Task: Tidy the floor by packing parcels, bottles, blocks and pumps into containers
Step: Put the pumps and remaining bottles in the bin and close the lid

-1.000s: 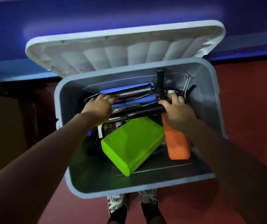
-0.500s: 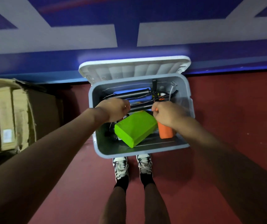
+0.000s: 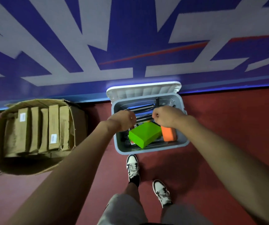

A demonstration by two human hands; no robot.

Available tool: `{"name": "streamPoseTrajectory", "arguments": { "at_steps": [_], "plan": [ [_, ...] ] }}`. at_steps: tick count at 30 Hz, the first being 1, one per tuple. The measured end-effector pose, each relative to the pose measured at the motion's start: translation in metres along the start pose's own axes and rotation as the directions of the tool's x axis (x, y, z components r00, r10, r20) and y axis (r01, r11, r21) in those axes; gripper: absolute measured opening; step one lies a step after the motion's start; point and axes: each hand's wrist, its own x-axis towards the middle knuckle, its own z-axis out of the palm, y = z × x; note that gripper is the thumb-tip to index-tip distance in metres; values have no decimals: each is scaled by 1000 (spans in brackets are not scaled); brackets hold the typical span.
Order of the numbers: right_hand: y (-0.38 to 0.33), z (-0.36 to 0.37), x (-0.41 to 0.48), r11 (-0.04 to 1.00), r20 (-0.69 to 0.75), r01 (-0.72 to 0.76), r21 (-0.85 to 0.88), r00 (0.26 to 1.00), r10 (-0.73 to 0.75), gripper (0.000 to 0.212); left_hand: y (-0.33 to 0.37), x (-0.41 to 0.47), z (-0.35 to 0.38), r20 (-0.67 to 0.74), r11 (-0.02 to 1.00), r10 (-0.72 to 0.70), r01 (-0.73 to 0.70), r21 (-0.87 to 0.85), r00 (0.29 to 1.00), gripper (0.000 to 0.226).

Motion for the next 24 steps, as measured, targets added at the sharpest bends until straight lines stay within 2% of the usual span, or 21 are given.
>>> {"name": "streamPoseTrajectory", "arguments": {
  "at_steps": [3, 12, 19, 24],
  "plan": [
    [-9, -10, -23, 999, -4, 37, 25, 999, -37, 26, 14, -30, -9, -17, 999, -33, 34, 6, 999, 28],
    [-14, -18, -90, 976, -48, 218, -23, 975, -219, 24, 53, -113, -8, -185, 994, -107, 104, -24, 977, 27],
    [-31, -8, -136, 927, 6, 350, -132, 936, -352, 29, 74, -181, 20, -265, 982, -182, 163, -92, 947, 32],
    [-63, 3, -168, 867, 40, 464, -181, 885, -465, 28, 80, -240, 29, -315, 950, -297, 246, -194, 901, 29]
  ]
}}
